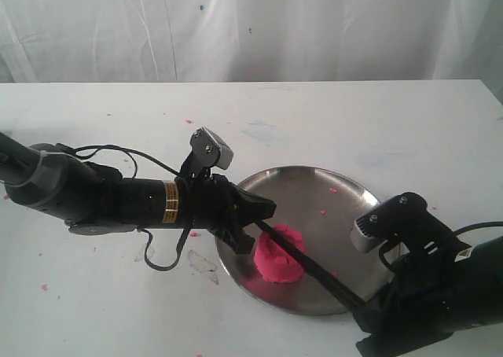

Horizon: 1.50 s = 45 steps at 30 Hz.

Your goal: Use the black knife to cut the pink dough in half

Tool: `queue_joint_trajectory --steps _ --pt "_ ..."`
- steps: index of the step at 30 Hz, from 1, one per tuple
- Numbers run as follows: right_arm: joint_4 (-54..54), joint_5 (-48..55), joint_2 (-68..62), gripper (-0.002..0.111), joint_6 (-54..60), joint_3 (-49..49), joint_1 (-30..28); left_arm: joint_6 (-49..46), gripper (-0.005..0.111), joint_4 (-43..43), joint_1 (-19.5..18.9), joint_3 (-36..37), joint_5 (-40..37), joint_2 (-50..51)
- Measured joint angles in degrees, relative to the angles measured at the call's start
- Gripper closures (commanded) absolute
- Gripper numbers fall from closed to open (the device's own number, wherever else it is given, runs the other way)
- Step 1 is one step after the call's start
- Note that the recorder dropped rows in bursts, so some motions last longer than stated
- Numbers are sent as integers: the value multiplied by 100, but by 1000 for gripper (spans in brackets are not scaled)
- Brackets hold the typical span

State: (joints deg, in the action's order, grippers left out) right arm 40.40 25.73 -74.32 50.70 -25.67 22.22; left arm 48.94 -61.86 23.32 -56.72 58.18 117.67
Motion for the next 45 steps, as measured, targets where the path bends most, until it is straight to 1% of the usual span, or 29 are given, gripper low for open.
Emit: queue_joint_trajectory --steps 24,33,45 --pt "15 -159 -9 108 -13 71 3 23 107 45 0 0 -64 18" --pt "62 -204 -262 108 -53 71 13 23 107 59 0 0 -53 18" --pt "105 -215 -280 108 -63 71 13 23 107 59 0 -20 -53 18"
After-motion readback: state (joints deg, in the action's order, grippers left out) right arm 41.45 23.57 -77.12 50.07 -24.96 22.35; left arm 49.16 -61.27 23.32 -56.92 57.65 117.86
